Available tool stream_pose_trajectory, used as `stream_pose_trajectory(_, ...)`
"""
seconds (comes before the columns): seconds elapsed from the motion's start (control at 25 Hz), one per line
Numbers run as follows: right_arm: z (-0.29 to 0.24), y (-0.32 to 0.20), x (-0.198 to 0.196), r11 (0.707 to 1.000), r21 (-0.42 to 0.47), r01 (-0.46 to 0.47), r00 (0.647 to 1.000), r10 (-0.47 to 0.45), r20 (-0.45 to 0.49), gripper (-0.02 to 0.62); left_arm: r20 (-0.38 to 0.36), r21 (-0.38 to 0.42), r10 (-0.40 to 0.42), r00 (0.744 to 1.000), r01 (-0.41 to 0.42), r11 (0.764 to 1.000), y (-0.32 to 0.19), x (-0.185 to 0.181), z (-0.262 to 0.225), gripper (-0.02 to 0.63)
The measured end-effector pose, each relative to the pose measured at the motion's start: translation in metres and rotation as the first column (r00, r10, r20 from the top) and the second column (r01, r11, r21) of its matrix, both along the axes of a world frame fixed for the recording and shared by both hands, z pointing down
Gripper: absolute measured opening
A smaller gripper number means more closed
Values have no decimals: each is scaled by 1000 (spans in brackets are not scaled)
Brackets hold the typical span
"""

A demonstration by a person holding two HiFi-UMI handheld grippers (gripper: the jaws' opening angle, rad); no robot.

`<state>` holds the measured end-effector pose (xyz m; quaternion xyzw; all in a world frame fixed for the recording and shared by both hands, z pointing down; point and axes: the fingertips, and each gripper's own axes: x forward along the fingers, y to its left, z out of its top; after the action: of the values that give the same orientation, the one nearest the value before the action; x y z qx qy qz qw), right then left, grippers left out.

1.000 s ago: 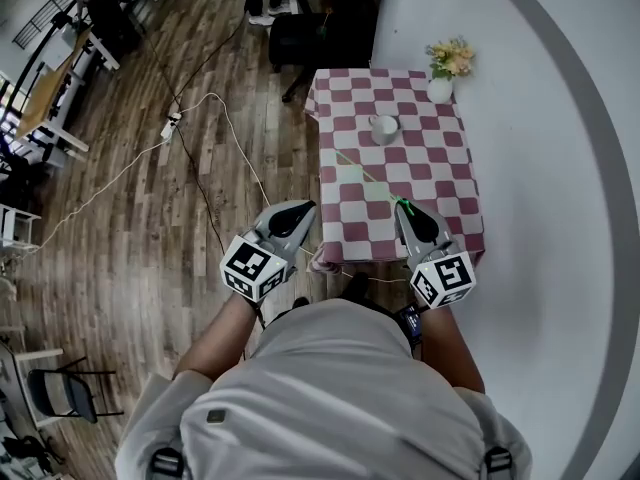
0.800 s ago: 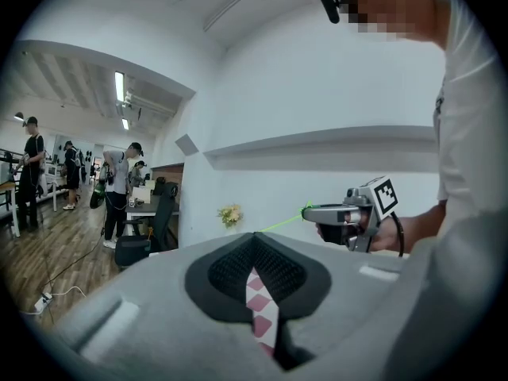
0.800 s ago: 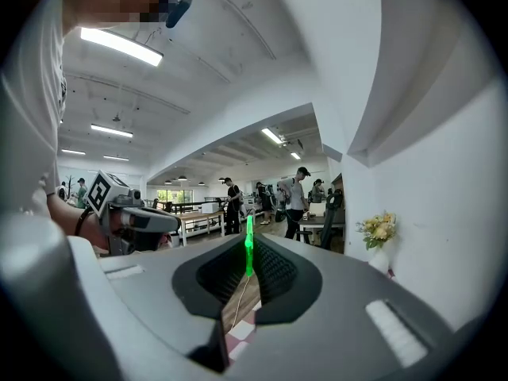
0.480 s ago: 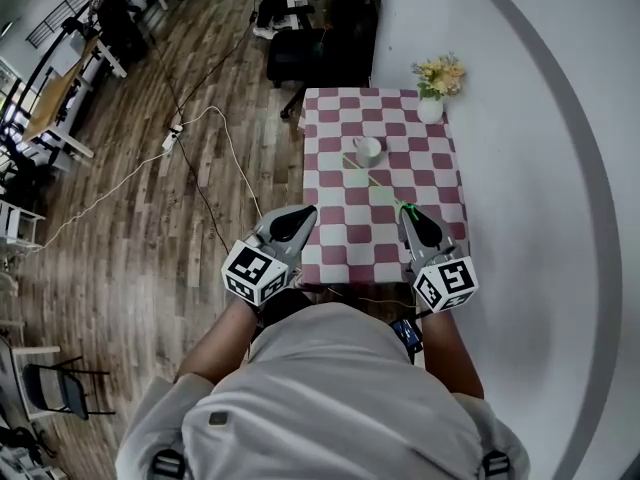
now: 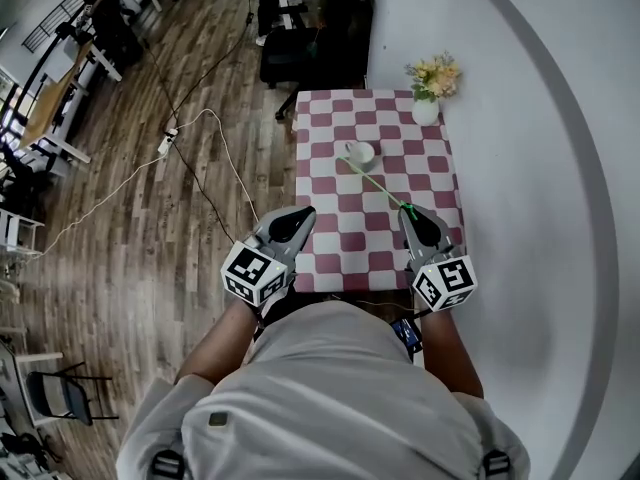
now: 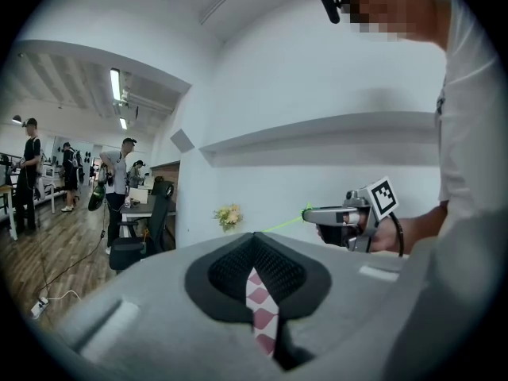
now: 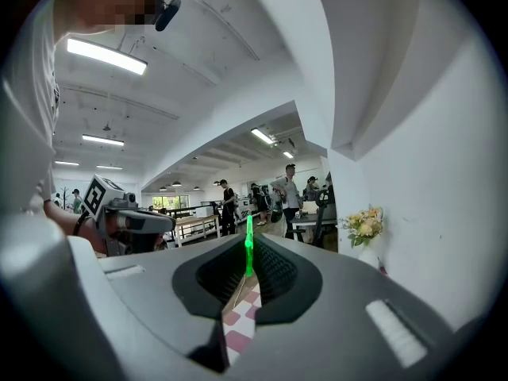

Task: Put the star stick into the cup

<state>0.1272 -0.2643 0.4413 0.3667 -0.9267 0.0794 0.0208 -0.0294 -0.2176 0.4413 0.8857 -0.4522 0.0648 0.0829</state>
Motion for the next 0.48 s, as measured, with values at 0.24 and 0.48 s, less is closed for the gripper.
stream_pose_trajectory(0.24, 3, -22, -1, 1000, -12, -26, 999, 26, -21, 28, -10, -7, 28, 1000, -28, 1000, -30, 0, 1, 3)
stream_pose_trajectory(0.48, 18, -50, -4, 997, -53, -55, 998, 53, -36, 28, -16, -42, 49, 999, -50, 998, -58, -6, 12, 3)
